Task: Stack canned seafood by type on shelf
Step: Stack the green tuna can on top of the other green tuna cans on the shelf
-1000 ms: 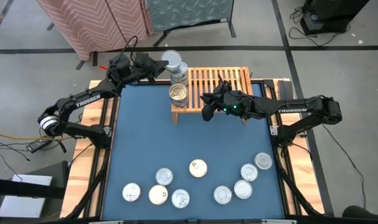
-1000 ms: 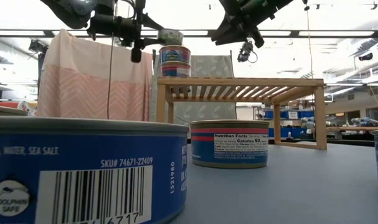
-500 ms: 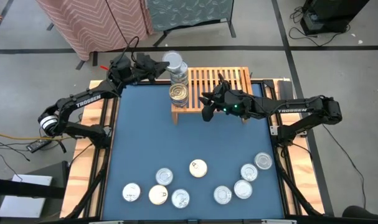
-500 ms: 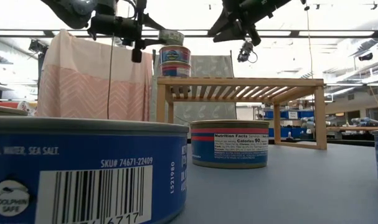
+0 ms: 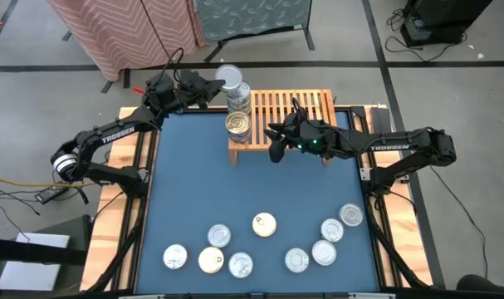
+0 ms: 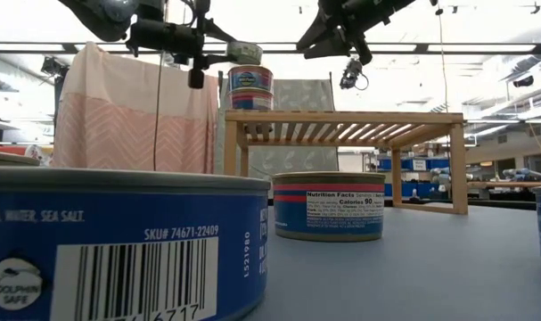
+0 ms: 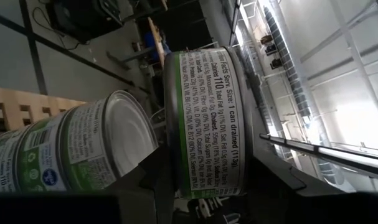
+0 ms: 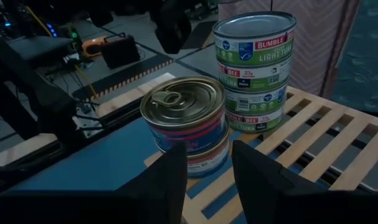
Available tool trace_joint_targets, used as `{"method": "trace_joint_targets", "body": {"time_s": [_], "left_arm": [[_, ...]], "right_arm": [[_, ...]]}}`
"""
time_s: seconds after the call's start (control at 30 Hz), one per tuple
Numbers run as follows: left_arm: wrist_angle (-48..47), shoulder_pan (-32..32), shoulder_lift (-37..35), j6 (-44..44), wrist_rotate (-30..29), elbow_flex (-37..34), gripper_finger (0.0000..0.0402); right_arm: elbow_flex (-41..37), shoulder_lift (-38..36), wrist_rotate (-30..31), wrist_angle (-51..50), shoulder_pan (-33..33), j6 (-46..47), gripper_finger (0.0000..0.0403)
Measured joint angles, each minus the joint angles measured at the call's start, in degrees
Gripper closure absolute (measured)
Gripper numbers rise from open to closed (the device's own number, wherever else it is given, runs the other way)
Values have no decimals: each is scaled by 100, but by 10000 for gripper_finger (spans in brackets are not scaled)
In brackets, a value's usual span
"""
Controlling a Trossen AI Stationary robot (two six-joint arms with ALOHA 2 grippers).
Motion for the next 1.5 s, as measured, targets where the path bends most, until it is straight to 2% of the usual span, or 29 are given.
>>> {"method": "trace_joint_targets", "body": {"time_s": [0.3, 0.5, 0.83, 1.03, 1.27, 1.37, 1.5], "left_arm": [[38, -6, 0, 5, 344, 0, 242], [-5, -6, 0, 25, 319, 0, 238], [-10, -6, 0, 30, 124, 0, 169], [-19, -4, 0, 27, -44, 0, 154], [-25, -6, 0, 70, -157, 0, 153], [-30, -6, 0, 130, -160, 0, 153], [-174, -6, 0, 137, -181, 0, 153]], "right_arm": [[0, 0, -155, 2, 0, 3, 275], [0, 0, -197, 0, 0, 46, 275], [0, 0, -197, 0, 0, 50, 277], [0, 0, -197, 43, 0, 52, 277], [8, 22, -249, 1546, -177, -170, 279], [296, 185, -420, 1502, -338, -352, 279], [1208, 751, -723, 1060, -497, -790, 279]]}}
